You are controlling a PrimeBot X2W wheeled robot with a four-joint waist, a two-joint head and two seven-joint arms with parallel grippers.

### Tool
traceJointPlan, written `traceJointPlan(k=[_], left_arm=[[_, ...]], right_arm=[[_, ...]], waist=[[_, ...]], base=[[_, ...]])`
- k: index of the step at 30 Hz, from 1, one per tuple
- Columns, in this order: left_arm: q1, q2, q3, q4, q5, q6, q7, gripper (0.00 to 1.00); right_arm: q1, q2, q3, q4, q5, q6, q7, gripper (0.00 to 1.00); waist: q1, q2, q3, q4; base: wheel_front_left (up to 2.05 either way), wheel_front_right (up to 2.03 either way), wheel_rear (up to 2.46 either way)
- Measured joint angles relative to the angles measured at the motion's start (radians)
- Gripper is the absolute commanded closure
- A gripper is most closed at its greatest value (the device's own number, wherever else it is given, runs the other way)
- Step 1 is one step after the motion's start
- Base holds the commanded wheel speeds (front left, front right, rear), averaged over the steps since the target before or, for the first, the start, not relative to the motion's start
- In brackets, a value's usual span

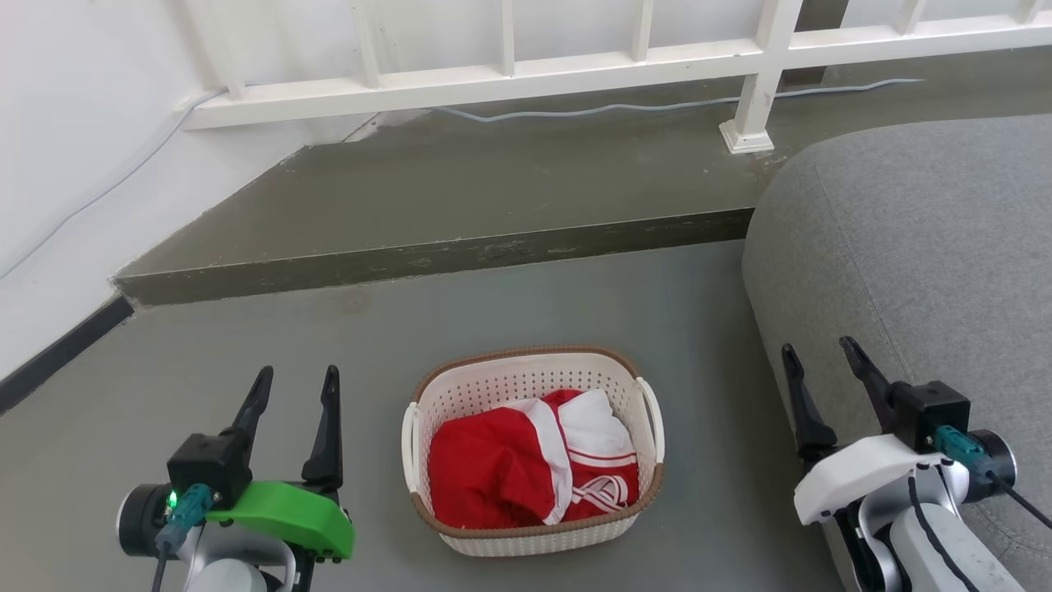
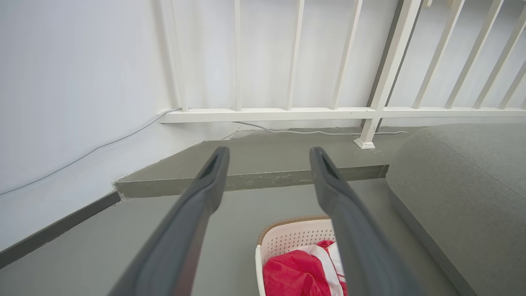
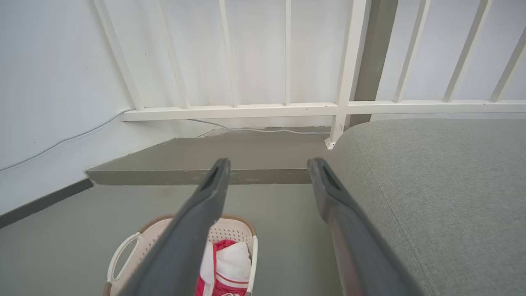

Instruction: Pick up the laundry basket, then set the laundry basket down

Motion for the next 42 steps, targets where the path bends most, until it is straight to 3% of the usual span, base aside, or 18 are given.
traceJointPlan(k=[22,42], left_arm=[[0.001,-0.010,0.002,0.032,0.001,0.003,-0.002,0.00],[-0.008,-0.016,0.004,0.012,0.001,0.002,-0.002,0.00]], right_arm=[[0.000,0.002,-0.001,0.026,-0.003,-0.007,-0.002,0.00],[-0.033,0.016,0.002,0.026,0.004,0.002,-0.002,0.00]], waist=[[0.0000,0.0000,0.006,-0.003],[0.0000,0.0000,0.115,-0.012]], base=[[0.00,0.00,0.00],[0.00,0.00,0.00]])
